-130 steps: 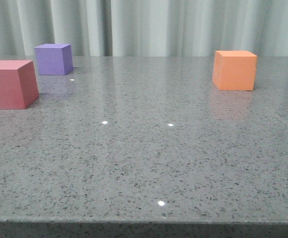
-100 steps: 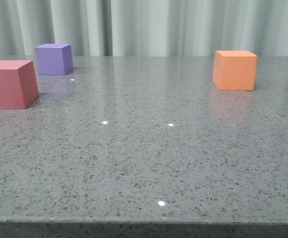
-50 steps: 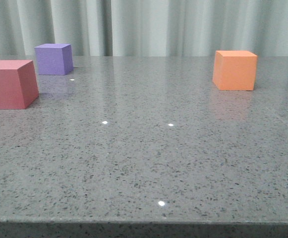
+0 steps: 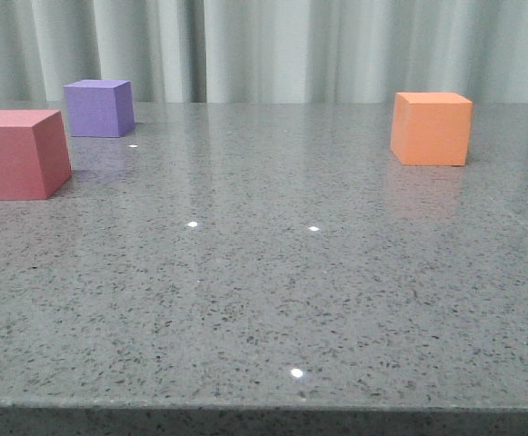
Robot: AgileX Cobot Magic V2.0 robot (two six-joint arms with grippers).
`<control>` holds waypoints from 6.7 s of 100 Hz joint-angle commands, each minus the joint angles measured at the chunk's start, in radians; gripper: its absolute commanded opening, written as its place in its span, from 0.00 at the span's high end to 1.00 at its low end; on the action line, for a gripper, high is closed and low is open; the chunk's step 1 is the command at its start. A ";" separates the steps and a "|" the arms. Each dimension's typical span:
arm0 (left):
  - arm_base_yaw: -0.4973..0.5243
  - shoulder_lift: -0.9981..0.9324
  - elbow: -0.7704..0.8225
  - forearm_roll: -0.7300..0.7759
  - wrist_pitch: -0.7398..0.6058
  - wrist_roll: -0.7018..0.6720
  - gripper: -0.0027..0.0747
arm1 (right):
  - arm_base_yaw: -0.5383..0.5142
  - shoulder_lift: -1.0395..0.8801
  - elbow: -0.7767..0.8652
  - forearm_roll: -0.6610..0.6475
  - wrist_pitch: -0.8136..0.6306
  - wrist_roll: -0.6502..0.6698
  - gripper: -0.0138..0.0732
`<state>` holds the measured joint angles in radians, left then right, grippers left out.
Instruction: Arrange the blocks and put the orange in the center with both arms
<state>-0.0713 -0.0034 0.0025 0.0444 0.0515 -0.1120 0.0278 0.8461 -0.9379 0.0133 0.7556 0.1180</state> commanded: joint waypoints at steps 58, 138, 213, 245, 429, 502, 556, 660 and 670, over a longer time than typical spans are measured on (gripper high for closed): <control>-0.001 -0.037 0.042 -0.005 -0.080 -0.008 0.99 | 0.016 0.141 -0.064 0.070 0.048 -0.009 0.10; -0.001 -0.037 0.042 -0.005 -0.080 -0.008 0.99 | 0.189 0.829 -0.716 -0.013 0.091 0.066 0.10; -0.001 -0.037 0.042 -0.005 -0.080 -0.008 0.99 | 0.189 1.018 -0.780 -0.042 0.136 0.093 0.13; -0.001 -0.037 0.042 -0.005 -0.080 -0.008 0.99 | 0.190 1.023 -0.789 0.012 0.152 0.120 0.44; -0.001 -0.037 0.042 -0.005 -0.080 -0.008 0.99 | 0.605 1.338 -1.467 -0.193 0.336 0.377 0.10; -0.001 -0.037 0.042 -0.005 -0.080 -0.008 0.99 | 0.301 0.967 -1.217 -0.181 0.472 0.004 0.10; -0.001 -0.037 0.042 -0.005 -0.080 -0.008 0.99 | -0.045 0.223 -0.160 -0.179 0.057 0.013 0.10; -0.001 -0.037 0.042 -0.005 -0.080 -0.008 0.99 | -0.074 -0.414 0.518 -0.179 -0.557 0.018 0.69; -0.001 -0.037 0.042 -0.005 -0.080 -0.008 0.99 | -0.074 -0.414 0.518 -0.179 -0.557 0.018 0.90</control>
<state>-0.0713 -0.0034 0.0025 0.0444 0.0515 -0.1120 -0.0405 0.4207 -0.3919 -0.1519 0.2880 0.1386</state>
